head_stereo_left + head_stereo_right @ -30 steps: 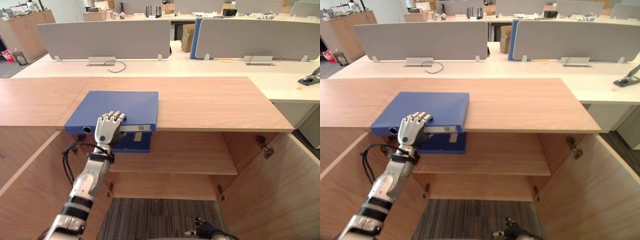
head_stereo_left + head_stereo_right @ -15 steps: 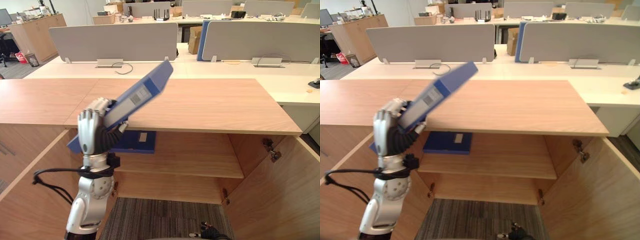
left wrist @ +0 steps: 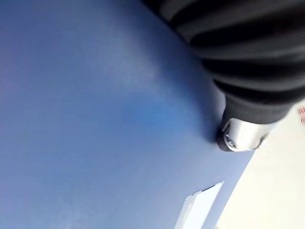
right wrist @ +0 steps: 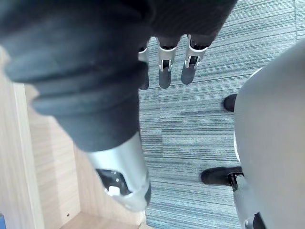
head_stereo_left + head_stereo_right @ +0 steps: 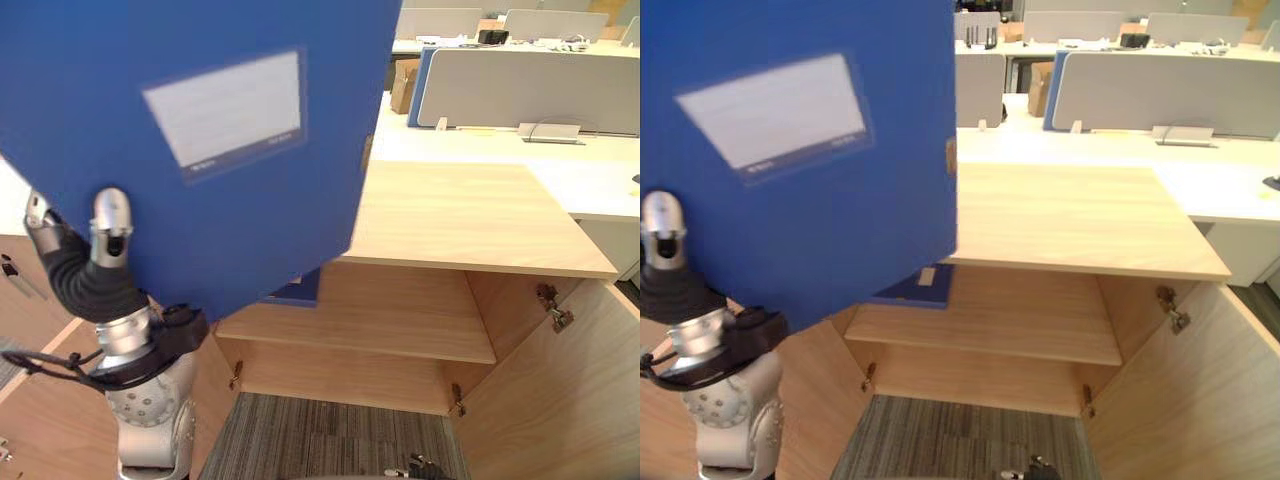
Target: Walk over to the cabinet, pick up the folder, carry it to the office cabinet, place the folder inside the office cabinet, then close the office cabinet door
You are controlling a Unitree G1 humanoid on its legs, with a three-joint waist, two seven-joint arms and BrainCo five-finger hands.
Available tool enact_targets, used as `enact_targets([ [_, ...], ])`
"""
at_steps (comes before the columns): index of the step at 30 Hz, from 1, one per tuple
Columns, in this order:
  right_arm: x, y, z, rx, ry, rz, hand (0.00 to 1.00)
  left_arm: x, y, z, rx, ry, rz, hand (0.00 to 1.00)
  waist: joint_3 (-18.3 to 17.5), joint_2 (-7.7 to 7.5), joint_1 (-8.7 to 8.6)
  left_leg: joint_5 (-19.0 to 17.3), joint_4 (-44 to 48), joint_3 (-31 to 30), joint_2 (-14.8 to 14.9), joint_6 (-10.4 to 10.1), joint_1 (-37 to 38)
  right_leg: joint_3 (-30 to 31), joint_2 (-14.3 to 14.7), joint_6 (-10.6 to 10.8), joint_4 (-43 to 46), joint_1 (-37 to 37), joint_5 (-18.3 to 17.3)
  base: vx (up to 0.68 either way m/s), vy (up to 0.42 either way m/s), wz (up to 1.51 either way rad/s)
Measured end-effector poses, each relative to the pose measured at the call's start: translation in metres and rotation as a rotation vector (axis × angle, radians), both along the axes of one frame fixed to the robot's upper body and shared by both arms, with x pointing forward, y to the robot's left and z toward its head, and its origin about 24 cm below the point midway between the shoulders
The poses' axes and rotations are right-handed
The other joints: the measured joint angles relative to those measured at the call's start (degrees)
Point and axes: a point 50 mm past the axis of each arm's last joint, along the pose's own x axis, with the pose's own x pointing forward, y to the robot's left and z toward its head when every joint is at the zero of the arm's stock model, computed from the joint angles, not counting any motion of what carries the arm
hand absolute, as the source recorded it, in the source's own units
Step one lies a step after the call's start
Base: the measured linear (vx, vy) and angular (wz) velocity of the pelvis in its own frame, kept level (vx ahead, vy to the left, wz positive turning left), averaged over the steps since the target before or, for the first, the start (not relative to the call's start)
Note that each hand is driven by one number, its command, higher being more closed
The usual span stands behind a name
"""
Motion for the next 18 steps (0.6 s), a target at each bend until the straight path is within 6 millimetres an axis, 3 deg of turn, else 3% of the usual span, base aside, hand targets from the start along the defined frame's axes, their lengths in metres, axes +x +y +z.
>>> enact_targets([
  [3, 0.0, 0.0, 0.002, 0.031, -0.043, -0.093, 0.0, 0.002, -0.001, -0.004, -0.138, -0.02, -0.153, 1.0, 0.13, -0.2, 0.06, 0.14, -0.01, 0.04, 0.08, 0.05, 0.03, 0.0, 0.01, 0.01, 0.19, -0.07, 0.01, -0.05, -0.002, 0.0],
  [6, 0.018, 0.005, 0.012, 0.096, -0.213, -0.263, 0.0, 0.0, 0.002, -0.016, -0.254, 0.006, -0.269, 1.0, 0.21, -0.28, -0.67, 0.21, -0.01, 0.69, 0.31, 0.09, 0.12, 0.59, 0.02, 0.01, 0.64, -0.54, 0.01, -0.04, 0.002, -0.11],
  [9, 0.041, 0.015, 0.035, 0.203, -0.433, -0.435, 0.0, 0.002, 0.003, -0.036, -0.339, 0.094, -0.325, 1.0, 0.25, -0.36, -1.2, 0.24, -0.01, 1.56, 0.76, 0.04, 0.07, 1.36, 0.18, 0.01, 1.09, -1.33, 0.01, -0.06, -0.004, -0.14],
  [11, 0.057, 0.019, 0.061, 0.276, -0.614, -0.484, 0.0, -0.001, 0.005, -0.053, -0.382, 0.179, -0.33, 1.0, 0.26, -0.4, -1.58, 0.21, -0.01, 2.34, 0.99, 0.02, 0.06, 2.22, 0.28, -0.03, 1.15, -1.86, 0.08, -0.05, 0.003, -0.17],
  [18, 0.075, 0.012, 0.12, 0.371, -0.945, -0.526, 0.0, -0.006, 0.006, -0.08, -0.405, 0.338, -0.34, 1.0, -0.19, -1.57, -2.26, -0.54, 0.02, 5.02, 1.98, -0.76, 0.07, 4.73, 1.01, -0.13, 1.0, -3.19, 0.38, -0.03, 0.0, -0.21],
])
